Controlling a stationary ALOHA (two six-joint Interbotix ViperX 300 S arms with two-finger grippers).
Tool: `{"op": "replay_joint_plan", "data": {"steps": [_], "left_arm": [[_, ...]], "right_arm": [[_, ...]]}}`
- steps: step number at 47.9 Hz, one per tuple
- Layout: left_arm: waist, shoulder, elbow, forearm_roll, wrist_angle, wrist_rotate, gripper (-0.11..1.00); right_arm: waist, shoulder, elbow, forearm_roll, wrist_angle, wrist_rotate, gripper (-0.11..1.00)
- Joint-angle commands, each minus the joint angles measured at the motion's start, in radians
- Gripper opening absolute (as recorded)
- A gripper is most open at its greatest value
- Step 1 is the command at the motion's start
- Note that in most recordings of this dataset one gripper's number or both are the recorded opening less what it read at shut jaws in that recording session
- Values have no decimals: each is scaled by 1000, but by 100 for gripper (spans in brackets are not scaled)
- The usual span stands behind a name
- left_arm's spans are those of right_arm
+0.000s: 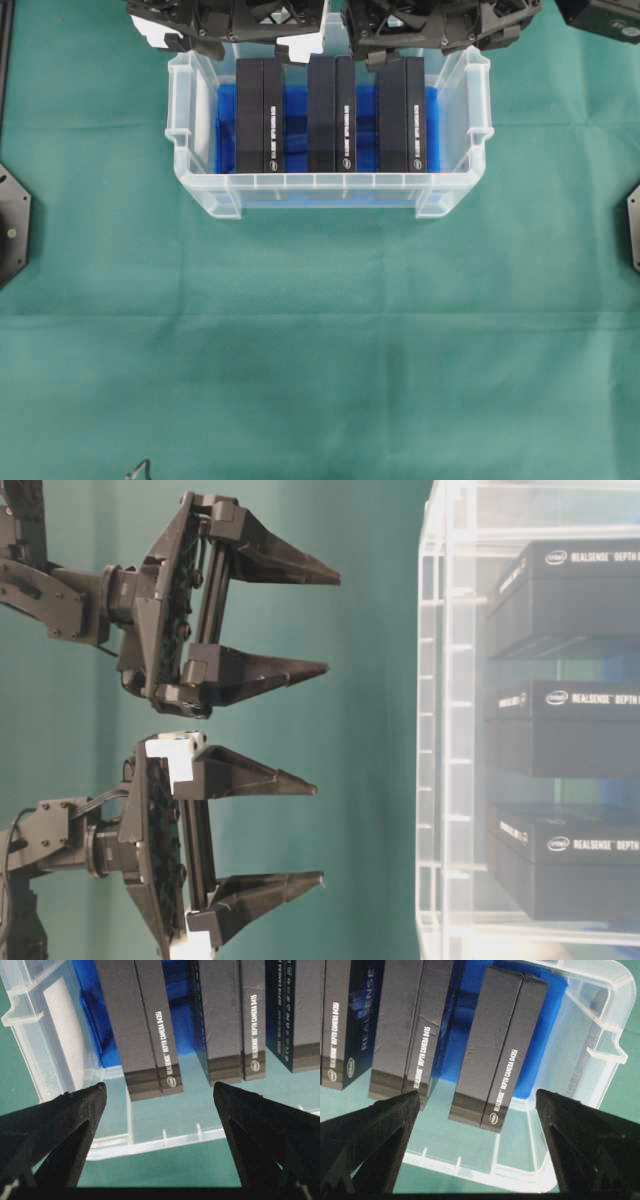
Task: Take the box out of the case with both arms.
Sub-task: 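Align left gripper over left black box, right gripper over right box, then lower both grippers into the bin and close on the outer boxes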
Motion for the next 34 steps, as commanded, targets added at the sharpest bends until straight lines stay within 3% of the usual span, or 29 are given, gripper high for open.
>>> {"op": "replay_joint_plan", "data": {"steps": [1,16,34], "left_arm": [[-2,-18,-2,9,-9,-2,92],[-9,-29,95,35,-107,-11,92],[-11,-40,247,35,-239,-57,92]], "right_arm": [[6,-3,-25,2,-2,-2,95],[14,29,17,0,-49,-2,95],[14,31,158,-2,-186,0,95]]}}
